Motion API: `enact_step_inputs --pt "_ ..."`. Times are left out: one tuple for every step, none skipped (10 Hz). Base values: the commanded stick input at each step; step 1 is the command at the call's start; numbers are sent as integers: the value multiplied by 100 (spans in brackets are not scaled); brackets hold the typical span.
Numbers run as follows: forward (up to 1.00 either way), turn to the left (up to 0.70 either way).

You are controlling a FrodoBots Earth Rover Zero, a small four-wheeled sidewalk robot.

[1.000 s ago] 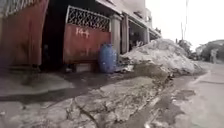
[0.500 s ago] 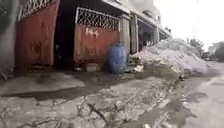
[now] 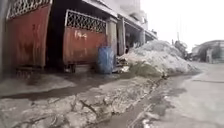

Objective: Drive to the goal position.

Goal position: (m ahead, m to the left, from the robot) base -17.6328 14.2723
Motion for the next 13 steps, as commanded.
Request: enact_step_inputs --pt "-48 10" --pt "-48 10" --pt "-48 15" --pt "-48 19" --pt "-48 25" --pt "-47 26" --pt "-11 12" --pt "-7 30" --pt "-4 35" --pt "-4 30" --pt "3 25" --pt "15 20" --pt "37 30"
